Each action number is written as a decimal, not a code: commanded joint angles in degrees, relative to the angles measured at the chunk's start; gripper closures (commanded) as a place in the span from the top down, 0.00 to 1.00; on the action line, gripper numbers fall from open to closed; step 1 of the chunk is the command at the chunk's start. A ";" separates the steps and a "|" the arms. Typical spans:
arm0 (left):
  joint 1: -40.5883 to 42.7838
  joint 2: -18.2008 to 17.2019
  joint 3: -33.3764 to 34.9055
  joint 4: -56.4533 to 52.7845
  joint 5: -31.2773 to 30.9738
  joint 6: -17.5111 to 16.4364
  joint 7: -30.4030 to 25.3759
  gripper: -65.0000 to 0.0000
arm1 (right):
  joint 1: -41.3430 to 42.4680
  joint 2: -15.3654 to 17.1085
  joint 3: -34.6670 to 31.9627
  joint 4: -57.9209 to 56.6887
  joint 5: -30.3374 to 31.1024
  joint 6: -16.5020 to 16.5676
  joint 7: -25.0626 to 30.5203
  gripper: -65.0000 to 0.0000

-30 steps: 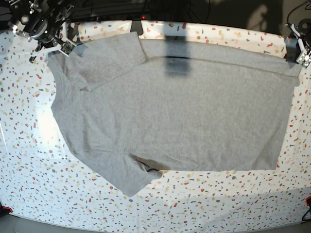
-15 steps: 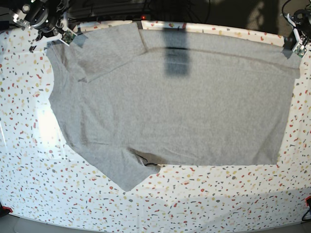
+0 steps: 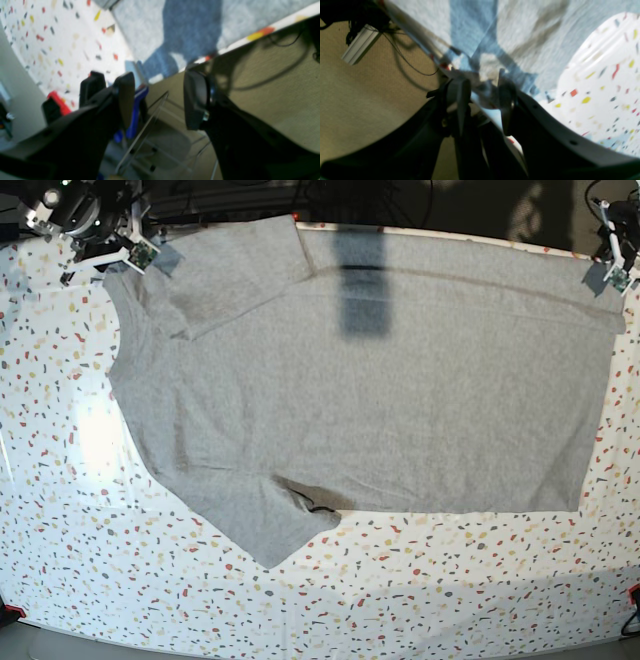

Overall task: Fold the T-shirt properly
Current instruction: 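Pull the shirt toward the robot with both grippers, then reach both grippers to the shirt's hem side and grasp it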

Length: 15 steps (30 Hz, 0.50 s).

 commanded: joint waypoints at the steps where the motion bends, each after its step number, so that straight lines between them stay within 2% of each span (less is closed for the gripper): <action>1: 0.31 -1.36 -0.96 1.38 1.36 0.42 0.35 0.47 | -0.26 0.81 0.50 1.73 0.17 -0.31 0.28 0.36; 5: 0.09 -2.82 -3.10 2.25 3.41 1.92 -0.63 0.47 | 0.37 0.83 0.50 4.68 0.20 -3.04 0.76 0.36; 7: -0.31 -3.06 -5.33 2.25 2.27 3.61 -4.44 0.47 | 1.29 0.79 0.50 4.96 1.53 -5.84 1.86 0.36; 9: -0.72 -3.06 -8.22 2.23 -2.43 3.58 -10.10 0.47 | 3.10 0.79 0.50 4.96 6.10 -7.48 1.77 0.36; 12: -2.21 -3.08 -11.85 1.97 -11.76 3.48 -17.92 0.47 | 4.98 0.33 0.50 4.92 10.99 -8.09 2.73 0.36; 15: -6.73 -3.34 -12.66 0.59 -18.62 1.20 -19.93 0.47 | 7.23 -2.36 0.50 4.46 10.84 -8.70 6.16 0.36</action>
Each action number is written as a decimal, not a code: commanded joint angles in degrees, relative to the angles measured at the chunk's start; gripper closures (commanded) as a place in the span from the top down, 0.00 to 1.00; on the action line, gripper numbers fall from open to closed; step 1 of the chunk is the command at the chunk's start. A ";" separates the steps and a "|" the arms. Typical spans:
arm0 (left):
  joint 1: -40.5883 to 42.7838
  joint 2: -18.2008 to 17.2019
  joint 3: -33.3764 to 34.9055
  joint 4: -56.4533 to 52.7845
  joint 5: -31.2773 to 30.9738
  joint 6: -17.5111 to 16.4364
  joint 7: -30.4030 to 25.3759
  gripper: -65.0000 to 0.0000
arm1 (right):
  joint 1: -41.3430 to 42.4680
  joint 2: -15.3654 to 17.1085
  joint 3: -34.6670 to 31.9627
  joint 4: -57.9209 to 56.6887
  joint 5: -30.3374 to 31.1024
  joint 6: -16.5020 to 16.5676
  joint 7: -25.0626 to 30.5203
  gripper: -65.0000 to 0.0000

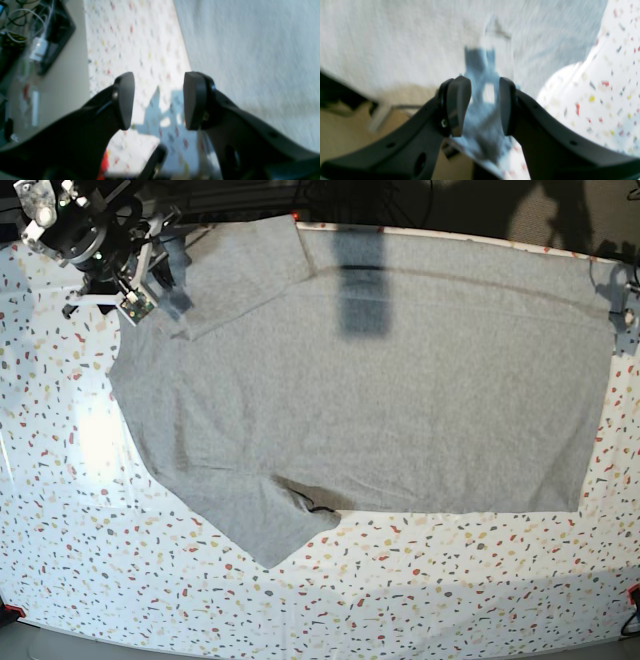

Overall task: Fold the T-shirt properly
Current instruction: 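Reach both grippers to the shirt's hem side and grasp it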

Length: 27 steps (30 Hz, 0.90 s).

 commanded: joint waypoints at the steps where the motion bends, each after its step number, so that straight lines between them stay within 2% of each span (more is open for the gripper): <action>1: -1.99 -1.55 -0.57 -0.15 -2.47 -1.27 -1.29 0.47 | 1.27 -0.50 0.46 0.33 0.20 -0.66 1.84 0.36; 3: -6.29 -1.66 -0.44 -2.45 -7.50 -4.59 -1.22 0.47 | 4.17 -2.97 0.46 -1.22 0.26 -0.85 3.26 0.36; 7: -16.04 -1.64 2.67 -8.57 -12.15 -5.86 2.25 0.47 | 12.61 -7.34 0.44 -6.01 0.26 -0.39 3.39 0.36; 10: -23.32 -1.66 6.93 -13.99 -12.11 -5.84 2.82 0.47 | 20.83 -9.22 0.44 -9.09 0.33 3.82 0.22 0.36; 12: -28.13 -1.64 10.23 -17.62 -11.67 -5.84 2.84 0.47 | 26.49 -10.14 0.39 -10.62 1.92 5.73 -4.28 0.36; 14: -33.35 -1.64 13.49 -21.73 -11.67 -5.84 2.91 0.47 | 31.45 -10.23 0.39 -12.46 6.19 6.27 -7.43 0.36; 17: -41.24 -1.66 17.25 -29.42 -11.65 -5.86 3.17 0.47 | 37.09 -10.60 0.28 -17.55 10.34 6.25 -6.62 0.36; 24: -60.50 -1.18 25.14 -54.12 -11.47 -6.49 -0.61 0.47 | 50.77 -13.51 -2.43 -35.89 10.43 7.41 -7.61 0.36; 27: -67.78 -0.02 28.96 -65.48 -7.10 -7.37 -3.96 0.47 | 55.15 -14.88 -4.87 -40.41 10.38 8.24 -11.10 0.36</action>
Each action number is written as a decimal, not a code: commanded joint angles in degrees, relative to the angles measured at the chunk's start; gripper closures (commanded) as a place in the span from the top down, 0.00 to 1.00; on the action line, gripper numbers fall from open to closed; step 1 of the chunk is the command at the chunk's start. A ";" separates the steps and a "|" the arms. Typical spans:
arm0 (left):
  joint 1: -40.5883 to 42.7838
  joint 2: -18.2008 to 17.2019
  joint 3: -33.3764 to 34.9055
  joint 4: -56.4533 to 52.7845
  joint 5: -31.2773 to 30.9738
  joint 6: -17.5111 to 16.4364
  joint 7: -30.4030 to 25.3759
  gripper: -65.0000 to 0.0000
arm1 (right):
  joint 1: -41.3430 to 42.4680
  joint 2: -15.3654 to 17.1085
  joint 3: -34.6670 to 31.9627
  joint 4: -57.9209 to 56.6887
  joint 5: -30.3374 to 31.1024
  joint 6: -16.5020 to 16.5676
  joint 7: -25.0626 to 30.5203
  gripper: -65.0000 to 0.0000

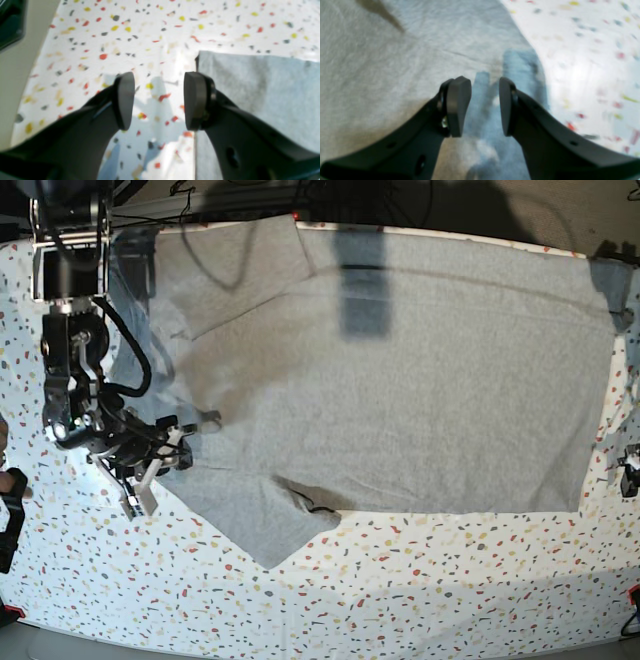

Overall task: Fold the T-shirt properly
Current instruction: 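Reach both grippers to the shirt's hem side and grasp it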

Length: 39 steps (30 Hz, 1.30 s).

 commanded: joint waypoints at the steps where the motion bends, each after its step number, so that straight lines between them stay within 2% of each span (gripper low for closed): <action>1: -3.17 -0.52 0.76 -2.69 1.16 -0.17 -2.16 0.47 | 2.16 0.13 -0.46 0.09 0.26 0.09 0.22 0.36; 6: -11.41 3.37 2.56 -16.96 9.38 -3.06 -9.18 0.47 | 4.02 -2.29 -2.91 -0.52 0.24 0.07 -0.02 0.36; 11: -13.86 6.75 2.56 -23.04 14.19 -2.69 -15.47 0.47 | 4.00 -3.30 -3.08 -0.52 0.24 0.09 -1.09 0.36; 12: -13.81 7.26 2.56 -23.23 14.49 -1.14 -15.82 0.47 | 3.98 -3.28 -3.06 -0.52 0.17 0.09 -1.38 0.36; 14: -13.68 8.04 2.56 -23.50 15.17 3.32 -15.78 0.47 | 4.00 -3.26 -3.06 -0.52 -0.02 0.07 -2.95 0.36; 16: -13.31 8.15 2.56 -23.50 15.91 4.11 -16.04 0.47 | 4.00 -3.28 -3.06 -0.52 0.07 0.07 -4.57 0.36; 23: -12.52 8.20 2.56 -23.54 15.87 3.98 -13.99 0.47 | 4.00 -3.28 -3.06 -0.52 0.09 0.07 -6.54 0.36; 28: -11.04 8.70 2.56 -23.54 15.89 -0.68 -13.79 0.47 | 4.02 -3.28 -3.06 -0.52 0.09 0.07 -6.82 0.36; 35: -9.51 10.93 2.56 -23.54 15.89 -0.66 -12.52 0.47 | 4.02 -3.30 -3.06 -0.50 0.31 0.09 -7.02 0.36; 37: -9.49 11.21 2.56 -23.54 15.89 -0.66 -12.48 0.42 | 4.02 -3.28 -3.06 -0.50 0.28 0.09 -7.32 0.36; 39: -9.49 11.21 2.56 -23.54 15.87 -0.66 -12.48 0.27 | 4.02 -3.28 -3.06 -0.50 0.28 0.11 -7.34 0.36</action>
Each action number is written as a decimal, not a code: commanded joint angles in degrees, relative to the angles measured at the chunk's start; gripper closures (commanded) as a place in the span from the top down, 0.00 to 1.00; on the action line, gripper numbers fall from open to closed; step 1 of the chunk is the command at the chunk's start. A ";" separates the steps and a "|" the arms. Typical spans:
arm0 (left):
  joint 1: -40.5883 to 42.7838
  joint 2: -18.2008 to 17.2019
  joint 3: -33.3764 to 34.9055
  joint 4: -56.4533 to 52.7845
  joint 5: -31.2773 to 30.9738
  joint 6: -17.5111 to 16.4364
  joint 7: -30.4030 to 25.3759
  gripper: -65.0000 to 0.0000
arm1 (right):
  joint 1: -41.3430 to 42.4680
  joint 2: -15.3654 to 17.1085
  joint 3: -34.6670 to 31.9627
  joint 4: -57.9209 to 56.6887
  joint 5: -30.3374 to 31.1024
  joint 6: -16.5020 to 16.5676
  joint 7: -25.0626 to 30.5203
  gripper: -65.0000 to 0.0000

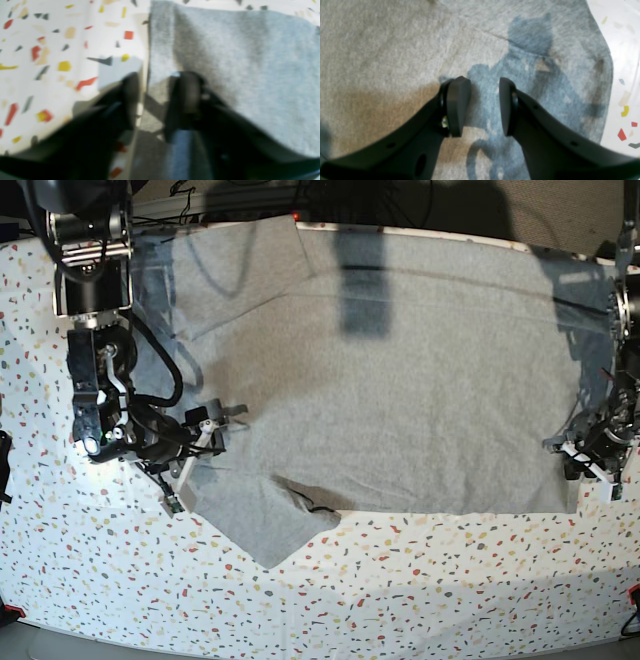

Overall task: Fold the T-shirt properly
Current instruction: 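Reach both grippers to the shirt's hem side and grasp it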

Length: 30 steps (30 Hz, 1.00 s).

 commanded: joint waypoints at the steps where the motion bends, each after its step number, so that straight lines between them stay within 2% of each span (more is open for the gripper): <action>1: -1.07 -0.50 -0.09 0.46 0.66 -0.13 0.94 0.18 | 1.55 0.55 0.39 0.96 0.44 0.04 0.85 0.36; 3: -1.07 -0.50 -0.09 0.46 0.66 -0.13 0.92 0.00 | 1.55 0.55 0.39 0.96 0.44 0.04 0.94 0.36; 10: -1.07 -0.83 -0.09 0.46 0.68 -0.15 -4.92 0.00 | 1.57 0.52 0.39 0.96 0.04 0.24 3.52 0.36; 14: -1.07 -0.98 -0.09 0.46 0.66 -0.13 -5.99 0.00 | 1.90 0.07 0.39 0.90 -5.25 0.61 8.28 0.36; 18: -0.94 -0.94 -0.09 0.46 0.63 -0.15 -5.92 0.00 | 5.55 -0.76 0.28 -1.64 -7.15 0.57 8.79 0.36; 21: -0.94 -0.98 -0.09 0.46 0.66 -0.15 -5.95 0.00 | 11.54 -0.70 -1.31 -9.38 -7.17 0.57 8.70 0.39; 26: -0.94 -0.94 -0.09 0.46 0.63 -0.13 -6.01 0.00 | 23.93 -0.70 -6.56 -29.07 -7.19 0.70 11.02 0.56; 30: -0.94 -0.96 -0.09 0.46 0.63 -0.13 -6.01 0.00 | 32.17 -0.74 -12.61 -41.90 -8.79 3.50 13.49 0.56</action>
